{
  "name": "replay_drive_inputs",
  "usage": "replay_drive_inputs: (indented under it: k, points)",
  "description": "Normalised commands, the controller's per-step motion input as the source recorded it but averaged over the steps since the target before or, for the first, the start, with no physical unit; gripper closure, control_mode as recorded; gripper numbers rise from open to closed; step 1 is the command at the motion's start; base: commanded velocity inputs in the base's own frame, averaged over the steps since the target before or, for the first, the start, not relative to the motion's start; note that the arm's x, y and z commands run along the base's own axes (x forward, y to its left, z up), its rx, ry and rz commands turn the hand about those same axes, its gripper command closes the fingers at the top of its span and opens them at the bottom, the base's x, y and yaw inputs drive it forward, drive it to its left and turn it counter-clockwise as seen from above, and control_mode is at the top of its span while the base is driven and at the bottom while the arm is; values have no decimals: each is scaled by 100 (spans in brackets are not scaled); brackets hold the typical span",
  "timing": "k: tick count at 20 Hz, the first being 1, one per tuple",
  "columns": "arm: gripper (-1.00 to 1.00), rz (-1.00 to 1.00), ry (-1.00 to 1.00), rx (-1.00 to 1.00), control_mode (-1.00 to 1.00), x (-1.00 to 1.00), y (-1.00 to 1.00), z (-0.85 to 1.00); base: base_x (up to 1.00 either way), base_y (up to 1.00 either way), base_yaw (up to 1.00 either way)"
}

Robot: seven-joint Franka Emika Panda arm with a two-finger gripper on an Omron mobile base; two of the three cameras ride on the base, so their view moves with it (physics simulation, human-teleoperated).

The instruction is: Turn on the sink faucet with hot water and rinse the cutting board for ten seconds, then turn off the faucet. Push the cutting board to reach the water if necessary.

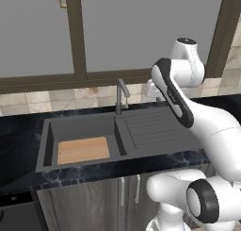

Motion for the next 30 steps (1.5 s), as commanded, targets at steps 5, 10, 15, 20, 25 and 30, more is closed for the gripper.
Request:
replay_drive_inputs:
  k: [5,10,15,20,25,30]
  points:
    - [-100,0,0,0,-100,5,20,-1,0,0,0]
    - [-100,0,0,0,-100,30,24,0,0,0,0]
    - [-100,0,0,0,-100,45,23,0,0,0,0]
    - [-100,0,0,0,-100,41,20,0,0,0,0]
    - [-100,0,0,0,-100,22,8,-1,0,0,0]
    - [-100,0,1,0,-100,24,13,-22,0,0,0]
